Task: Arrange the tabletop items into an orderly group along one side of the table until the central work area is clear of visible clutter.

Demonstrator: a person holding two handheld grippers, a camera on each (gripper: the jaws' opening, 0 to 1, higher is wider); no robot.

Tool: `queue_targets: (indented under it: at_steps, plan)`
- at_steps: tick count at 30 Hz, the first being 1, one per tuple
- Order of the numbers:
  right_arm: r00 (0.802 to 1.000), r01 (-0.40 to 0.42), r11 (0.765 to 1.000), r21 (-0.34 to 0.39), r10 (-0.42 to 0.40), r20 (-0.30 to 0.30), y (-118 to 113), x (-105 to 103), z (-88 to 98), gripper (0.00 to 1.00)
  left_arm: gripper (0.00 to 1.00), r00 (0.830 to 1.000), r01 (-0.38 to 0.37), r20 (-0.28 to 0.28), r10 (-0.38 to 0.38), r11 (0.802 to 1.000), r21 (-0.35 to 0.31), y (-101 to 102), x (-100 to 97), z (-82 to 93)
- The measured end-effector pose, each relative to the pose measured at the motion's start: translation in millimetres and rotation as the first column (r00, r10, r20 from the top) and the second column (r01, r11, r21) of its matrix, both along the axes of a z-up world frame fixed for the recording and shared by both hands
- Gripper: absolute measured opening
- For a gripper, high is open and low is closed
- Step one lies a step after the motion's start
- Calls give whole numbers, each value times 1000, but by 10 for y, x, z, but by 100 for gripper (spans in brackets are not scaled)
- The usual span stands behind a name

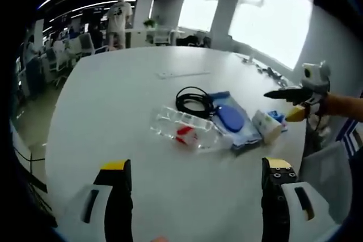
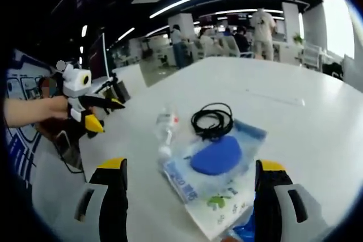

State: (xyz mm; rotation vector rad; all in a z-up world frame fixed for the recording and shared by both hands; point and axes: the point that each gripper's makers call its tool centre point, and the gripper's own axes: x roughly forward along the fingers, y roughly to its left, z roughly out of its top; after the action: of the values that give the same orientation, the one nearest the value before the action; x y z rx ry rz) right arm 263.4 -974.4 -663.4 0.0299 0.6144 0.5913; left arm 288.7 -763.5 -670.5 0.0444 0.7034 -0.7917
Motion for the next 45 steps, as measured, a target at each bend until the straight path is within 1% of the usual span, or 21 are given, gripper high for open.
queue_targets:
  at_steps: [3, 10, 16, 19, 21, 24, 27, 32, 36, 39, 45]
  plan:
    - [1000, -6, 1000, 9, 6, 1, 66, 16, 2, 91, 94, 1000, 5, 12, -5, 1000, 2, -2, 25, 19]
    - [1000, -21, 1000, 12, 21, -2, 179, 53, -16, 91, 94, 1000, 24, 8, -24, 1000, 17, 13, 49, -10]
    - [1000, -18, 1000, 20, 18, -15, 260, 90, -56, 90, 94, 999, 35, 10, -35, 999, 33, 18, 46, -48]
    - [999, -31, 999, 26, 32, -18, 356, 101, -68, 90, 94, 999, 34, 8, -34, 999, 33, 19, 38, -62]
    - [999, -41, 999, 24, 42, -22, 401, 107, -90, 89, 94, 999, 41, 11, -41, 998, 44, 19, 34, -72]
    - [998, -49, 999, 24, 49, -28, 444, 123, -122, 89, 94, 997, 71, 22, -73, 994, 85, 38, 36, -109]
    - [998, -52, 998, 27, 53, -38, 495, 135, -137, 88, 94, 995, 90, 32, -94, 991, 101, 17, 36, -114]
    - [997, -64, 998, 27, 66, -44, 596, 187, -178, 87, 94, 996, 84, 32, -87, 992, 94, 20, 46, -169]
    - [997, -60, 997, 55, 63, -55, 703, 236, -206, 86, 94, 994, 99, 27, -103, 988, 118, 42, 24, -236]
    - [996, -66, 997, 42, 69, -63, 774, 270, -268, 85, 94, 994, 102, 27, -106, 987, 124, 61, 18, -238]
    - [995, -74, 996, 42, 76, -71, 903, 354, -343, 84, 93, 995, 91, 38, -97, 987, 132, 149, 34, -241]
